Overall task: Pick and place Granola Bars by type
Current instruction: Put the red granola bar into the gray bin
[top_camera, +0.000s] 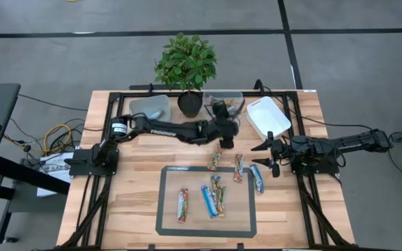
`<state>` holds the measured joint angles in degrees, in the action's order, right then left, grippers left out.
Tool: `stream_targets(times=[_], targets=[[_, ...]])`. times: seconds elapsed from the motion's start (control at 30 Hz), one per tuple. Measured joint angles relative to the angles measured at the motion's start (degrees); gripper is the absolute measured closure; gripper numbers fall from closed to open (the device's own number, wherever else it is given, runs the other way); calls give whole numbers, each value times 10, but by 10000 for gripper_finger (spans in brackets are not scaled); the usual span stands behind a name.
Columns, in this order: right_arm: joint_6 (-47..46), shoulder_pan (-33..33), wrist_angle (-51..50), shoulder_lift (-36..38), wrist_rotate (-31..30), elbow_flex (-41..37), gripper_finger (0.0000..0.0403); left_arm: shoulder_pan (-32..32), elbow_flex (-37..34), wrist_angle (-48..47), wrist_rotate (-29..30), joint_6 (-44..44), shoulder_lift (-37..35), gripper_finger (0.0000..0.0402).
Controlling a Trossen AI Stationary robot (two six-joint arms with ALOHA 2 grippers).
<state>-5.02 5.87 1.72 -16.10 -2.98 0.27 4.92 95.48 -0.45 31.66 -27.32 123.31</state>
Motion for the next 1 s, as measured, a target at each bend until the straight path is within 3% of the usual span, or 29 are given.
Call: stream_targets(times=[0.4, 0.83, 1.0], targets=[[0, 0, 0, 0, 0, 0, 184, -101, 0, -68, 5, 131, 0, 164], [0, 0, 0, 0, 0, 0, 184, -157, 0, -226, 5, 460, 1, 164], [0, 0, 0, 0, 0, 0, 184, -163, 0, -276, 38, 565, 1, 164]])
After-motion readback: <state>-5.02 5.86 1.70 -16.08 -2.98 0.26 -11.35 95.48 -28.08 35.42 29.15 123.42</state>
